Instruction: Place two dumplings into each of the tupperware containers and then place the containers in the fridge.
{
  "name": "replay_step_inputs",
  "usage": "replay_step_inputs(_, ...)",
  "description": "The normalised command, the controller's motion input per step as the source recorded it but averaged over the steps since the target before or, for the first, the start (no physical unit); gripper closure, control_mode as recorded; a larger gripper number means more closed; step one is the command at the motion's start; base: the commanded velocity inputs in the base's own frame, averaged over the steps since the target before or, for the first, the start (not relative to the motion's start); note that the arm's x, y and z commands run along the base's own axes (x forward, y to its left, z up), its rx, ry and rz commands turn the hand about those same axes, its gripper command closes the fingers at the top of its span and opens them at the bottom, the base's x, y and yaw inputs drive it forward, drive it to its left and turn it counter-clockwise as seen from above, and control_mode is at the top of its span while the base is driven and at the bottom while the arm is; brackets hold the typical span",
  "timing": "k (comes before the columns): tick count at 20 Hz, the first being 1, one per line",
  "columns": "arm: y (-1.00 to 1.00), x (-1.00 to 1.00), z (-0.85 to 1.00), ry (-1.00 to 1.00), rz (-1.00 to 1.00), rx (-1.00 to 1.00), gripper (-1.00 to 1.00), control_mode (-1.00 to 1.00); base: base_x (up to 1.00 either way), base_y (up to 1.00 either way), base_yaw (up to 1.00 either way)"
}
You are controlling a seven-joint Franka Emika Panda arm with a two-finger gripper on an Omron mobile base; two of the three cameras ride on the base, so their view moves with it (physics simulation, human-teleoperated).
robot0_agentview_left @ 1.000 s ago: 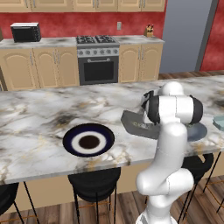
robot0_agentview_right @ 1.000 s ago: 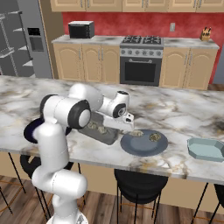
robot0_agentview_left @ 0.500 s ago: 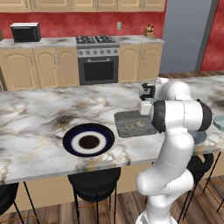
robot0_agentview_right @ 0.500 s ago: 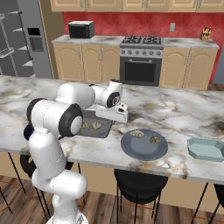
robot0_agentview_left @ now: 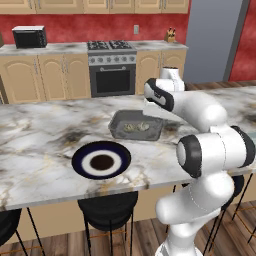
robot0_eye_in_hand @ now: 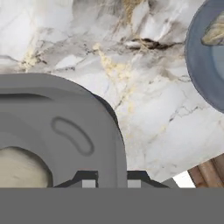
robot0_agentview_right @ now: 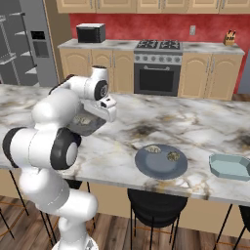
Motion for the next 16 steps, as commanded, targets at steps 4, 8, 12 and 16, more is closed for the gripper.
replay_step_inputs(4,0.73,-0.31,0.13,0.00,-0.67,0.00,1.00,-1.00,0.00,0.00,0.00)
replay_step_inputs(8,0.39,-0.08,0.03,0.00,-0.75,0.00,1.00,-1.00,0.00,0.00,0.00)
replay_step_inputs(12,0.10,0.00,0.12,0.00,-0.72,0.00,1.00,-1.00,0.00,0.00,0.00)
replay_step_inputs(16,0.00,0.00,0.06,0.00,-0.56,0.02,1.00,-1.00,0.00,0.00,0.00)
